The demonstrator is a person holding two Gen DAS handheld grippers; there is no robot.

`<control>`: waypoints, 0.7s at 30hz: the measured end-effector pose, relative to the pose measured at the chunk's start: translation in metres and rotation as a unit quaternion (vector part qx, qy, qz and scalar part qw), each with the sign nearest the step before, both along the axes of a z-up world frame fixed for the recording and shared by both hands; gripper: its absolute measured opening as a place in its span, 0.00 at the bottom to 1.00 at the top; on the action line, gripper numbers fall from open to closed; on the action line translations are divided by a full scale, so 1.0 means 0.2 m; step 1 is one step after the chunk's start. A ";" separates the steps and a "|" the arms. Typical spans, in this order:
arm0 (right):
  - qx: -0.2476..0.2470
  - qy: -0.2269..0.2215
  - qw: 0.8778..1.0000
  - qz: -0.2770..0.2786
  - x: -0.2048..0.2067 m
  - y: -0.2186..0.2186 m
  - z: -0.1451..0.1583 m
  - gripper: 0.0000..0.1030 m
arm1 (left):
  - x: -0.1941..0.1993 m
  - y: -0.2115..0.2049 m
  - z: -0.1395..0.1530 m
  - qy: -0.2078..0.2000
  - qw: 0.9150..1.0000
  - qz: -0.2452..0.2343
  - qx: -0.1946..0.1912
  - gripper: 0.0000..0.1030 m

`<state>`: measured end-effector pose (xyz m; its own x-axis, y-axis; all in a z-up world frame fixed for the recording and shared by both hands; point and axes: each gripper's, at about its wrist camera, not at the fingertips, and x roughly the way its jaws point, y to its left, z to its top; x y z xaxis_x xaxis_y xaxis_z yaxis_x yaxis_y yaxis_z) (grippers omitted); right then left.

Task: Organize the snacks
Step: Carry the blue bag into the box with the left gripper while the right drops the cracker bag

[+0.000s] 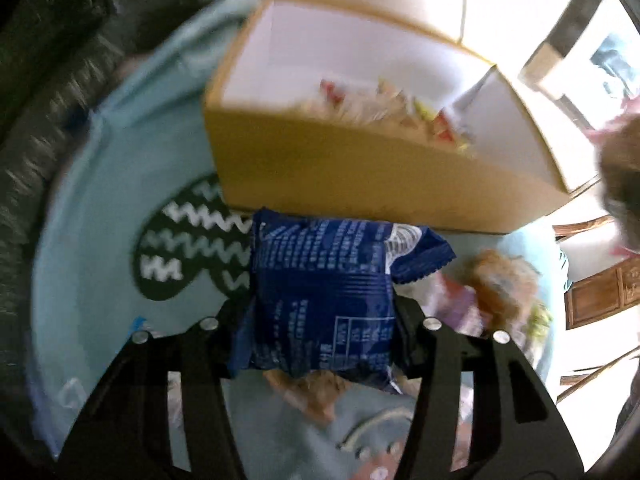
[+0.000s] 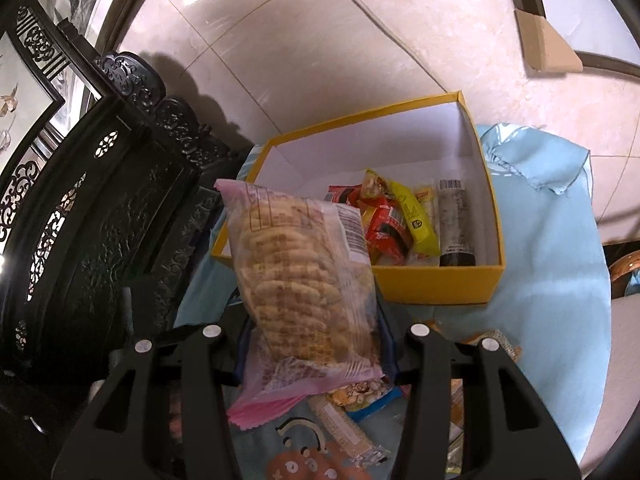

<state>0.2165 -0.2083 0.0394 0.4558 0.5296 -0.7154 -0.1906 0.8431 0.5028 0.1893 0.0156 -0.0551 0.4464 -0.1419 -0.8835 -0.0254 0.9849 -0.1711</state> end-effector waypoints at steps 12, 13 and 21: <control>-0.054 -0.020 0.998 -0.027 0.37 0.04 0.00 0.49 | 0.54 -0.18 0.40 -0.074 0.997 -0.011 0.004 0.56; -0.063 -0.013 0.998 -0.026 0.44 0.06 -0.05 0.50 | 0.59 -0.20 0.37 -0.064 0.998 -0.010 0.005 0.58; -0.097 0.001 0.993 -0.071 0.47 0.00 -0.19 0.63 | 0.66 -0.25 0.25 -0.037 0.997 0.018 0.066 0.93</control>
<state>0.3101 -0.2092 0.0022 0.5145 0.3119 -0.7988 -0.0616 0.9426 0.3283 0.3217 -0.0340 -0.0055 0.5144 -0.0099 -0.8575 -0.0528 0.9977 -0.0432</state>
